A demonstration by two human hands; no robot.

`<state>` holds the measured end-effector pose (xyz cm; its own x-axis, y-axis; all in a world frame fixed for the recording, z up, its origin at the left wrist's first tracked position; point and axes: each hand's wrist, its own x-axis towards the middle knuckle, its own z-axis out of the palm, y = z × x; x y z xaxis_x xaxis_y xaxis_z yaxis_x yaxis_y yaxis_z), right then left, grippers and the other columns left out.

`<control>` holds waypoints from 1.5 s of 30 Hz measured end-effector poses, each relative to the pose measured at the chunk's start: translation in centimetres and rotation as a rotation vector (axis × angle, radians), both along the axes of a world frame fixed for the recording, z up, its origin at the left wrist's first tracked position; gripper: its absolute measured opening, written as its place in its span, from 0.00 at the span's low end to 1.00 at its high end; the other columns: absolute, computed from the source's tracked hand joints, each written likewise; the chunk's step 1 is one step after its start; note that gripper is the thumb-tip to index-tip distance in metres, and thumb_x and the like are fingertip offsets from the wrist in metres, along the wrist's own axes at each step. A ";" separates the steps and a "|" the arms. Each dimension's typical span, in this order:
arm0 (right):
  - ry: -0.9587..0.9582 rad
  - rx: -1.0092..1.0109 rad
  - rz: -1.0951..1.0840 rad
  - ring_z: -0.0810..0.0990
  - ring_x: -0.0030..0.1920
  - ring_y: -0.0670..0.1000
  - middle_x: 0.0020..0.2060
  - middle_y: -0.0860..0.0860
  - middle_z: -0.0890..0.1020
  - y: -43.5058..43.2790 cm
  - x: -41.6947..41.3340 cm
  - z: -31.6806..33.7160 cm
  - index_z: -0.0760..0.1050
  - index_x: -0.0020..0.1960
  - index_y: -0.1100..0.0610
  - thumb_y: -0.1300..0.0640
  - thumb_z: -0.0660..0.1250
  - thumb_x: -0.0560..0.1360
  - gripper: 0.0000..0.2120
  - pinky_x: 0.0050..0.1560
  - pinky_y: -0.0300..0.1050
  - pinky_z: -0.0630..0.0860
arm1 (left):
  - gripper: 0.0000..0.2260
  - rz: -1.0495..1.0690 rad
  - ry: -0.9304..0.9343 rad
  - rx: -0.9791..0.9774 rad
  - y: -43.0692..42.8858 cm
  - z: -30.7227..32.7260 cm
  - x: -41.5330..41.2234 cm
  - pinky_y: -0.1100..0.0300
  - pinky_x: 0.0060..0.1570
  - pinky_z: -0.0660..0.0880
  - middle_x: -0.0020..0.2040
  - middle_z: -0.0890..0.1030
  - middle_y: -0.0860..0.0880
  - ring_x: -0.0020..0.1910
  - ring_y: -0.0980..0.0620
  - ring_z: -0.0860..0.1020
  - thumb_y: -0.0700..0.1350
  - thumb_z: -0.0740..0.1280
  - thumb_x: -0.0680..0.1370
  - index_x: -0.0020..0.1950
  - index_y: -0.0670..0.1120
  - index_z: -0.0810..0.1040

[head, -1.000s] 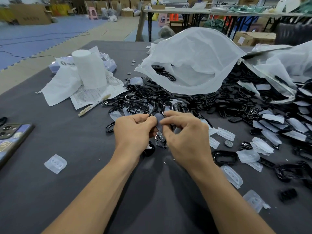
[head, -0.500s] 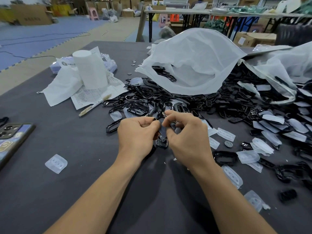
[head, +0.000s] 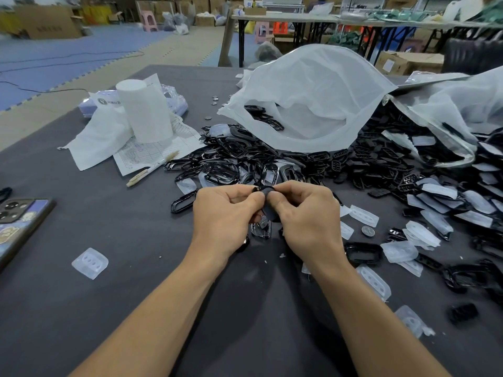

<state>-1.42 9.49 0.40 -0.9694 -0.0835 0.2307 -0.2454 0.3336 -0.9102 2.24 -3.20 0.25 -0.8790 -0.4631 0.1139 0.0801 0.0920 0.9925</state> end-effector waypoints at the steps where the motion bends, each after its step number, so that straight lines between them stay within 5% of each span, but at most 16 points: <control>1: -0.003 -0.006 -0.008 0.83 0.34 0.41 0.32 0.41 0.85 0.1 0.0 0.1 0.87 0.42 0.49 0.55 0.76 0.75 0.04 0.37 0.34 0.76 | 0.09 -0.004 0.000 -0.005 0.0 0.0 0.1 0.40 0.44 0.83 0.33 0.86 0.50 0.31 0.54 0.82 0.46 0.75 0.69 0.35 0.62 0.87; 5: -0.027 -0.025 0.010 0.84 0.33 0.43 0.30 0.41 0.85 0.2 0.0 0.4 0.85 0.36 0.45 0.57 0.77 0.74 0.11 0.36 0.36 0.79 | 0.05 -0.046 -0.044 -0.086 -0.5 0.2 0.1 0.41 0.42 0.83 0.33 0.86 0.48 0.32 0.52 0.82 0.48 0.74 0.69 0.37 0.58 0.88; 8: -0.030 -0.017 0.051 0.84 0.32 0.43 0.29 0.42 0.85 0.3 0.0 0.6 0.84 0.33 0.41 0.59 0.76 0.74 0.16 0.35 0.35 0.79 | 0.05 -0.084 -0.084 -0.156 -1.1 0.2 0.1 0.51 0.43 0.83 0.34 0.87 0.51 0.34 0.55 0.84 0.50 0.73 0.68 0.40 0.56 0.89; 12: -0.033 0.012 0.105 0.83 0.32 0.46 0.29 0.45 0.85 0.7 -0.1 0.8 0.85 0.38 0.38 0.59 0.76 0.74 0.15 0.34 0.39 0.79 | 0.06 -0.112 -0.121 -0.191 -1.4 0.4 0.2 0.48 0.45 0.83 0.34 0.87 0.49 0.35 0.53 0.82 0.47 0.73 0.68 0.41 0.55 0.89; 18: -0.114 -0.119 0.174 0.83 0.34 0.46 0.33 0.49 0.87 0.8 -0.3 0.7 0.87 0.41 0.49 0.61 0.75 0.73 0.08 0.40 0.46 0.80 | 0.10 -0.085 -0.142 0.071 -1.2 0.7 0.1 0.63 0.32 0.79 0.33 0.86 0.43 0.29 0.53 0.83 0.32 0.73 0.73 0.36 0.45 0.88; 23: -0.165 -0.209 0.199 0.79 0.30 0.48 0.33 0.54 0.86 1.0 -0.5 0.9 0.86 0.40 0.50 0.63 0.75 0.72 0.09 0.37 0.51 0.79 | 0.06 -0.113 -0.146 0.252 -1.3 0.9 0.1 0.64 0.34 0.80 0.37 0.87 0.42 0.34 0.50 0.86 0.31 0.72 0.76 0.52 0.36 0.84; 27: -0.158 -0.205 0.200 0.79 0.33 0.49 0.33 0.54 0.86 1.1 -0.5 0.8 0.87 0.40 0.50 0.56 0.77 0.68 0.02 0.40 0.54 0.78 | 0.08 -0.163 -0.157 0.235 -1.4 1.2 0.2 0.63 0.33 0.81 0.37 0.86 0.42 0.33 0.51 0.86 0.31 0.68 0.77 0.47 0.40 0.85; 30: -0.130 -0.157 0.198 0.79 0.34 0.49 0.34 0.53 0.86 1.1 -0.6 0.7 0.87 0.41 0.50 0.59 0.77 0.71 0.04 0.41 0.58 0.79 | 0.10 -0.185 -0.156 0.163 -1.5 1.1 0.3 0.63 0.35 0.82 0.37 0.87 0.42 0.34 0.51 0.85 0.33 0.71 0.77 0.42 0.45 0.87; 41: -0.199 -0.263 0.221 0.81 0.32 0.47 0.35 0.52 0.87 0.9 -0.4 1.1 0.87 0.44 0.54 0.70 0.71 0.75 0.13 0.36 0.41 0.80 | 0.14 -0.076 -0.135 0.138 -1.2 1.0 0.0 0.64 0.30 0.79 0.34 0.86 0.43 0.30 0.52 0.84 0.32 0.72 0.75 0.34 0.46 0.87; 45: -0.202 -0.301 0.166 0.83 0.30 0.51 0.33 0.52 0.86 1.1 -0.6 0.9 0.84 0.44 0.55 0.71 0.70 0.75 0.12 0.34 0.42 0.81 | 0.15 -0.085 -0.113 0.124 -1.2 0.9 0.0 0.63 0.33 0.81 0.34 0.86 0.45 0.31 0.52 0.84 0.33 0.73 0.75 0.34 0.50 0.88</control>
<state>-2.02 10.63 1.34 -0.9767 -0.2008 0.0753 -0.0799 0.0150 -0.9967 2.21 -4.36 1.18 -0.9197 -0.3905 -0.0408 -0.0298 -0.0340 0.9990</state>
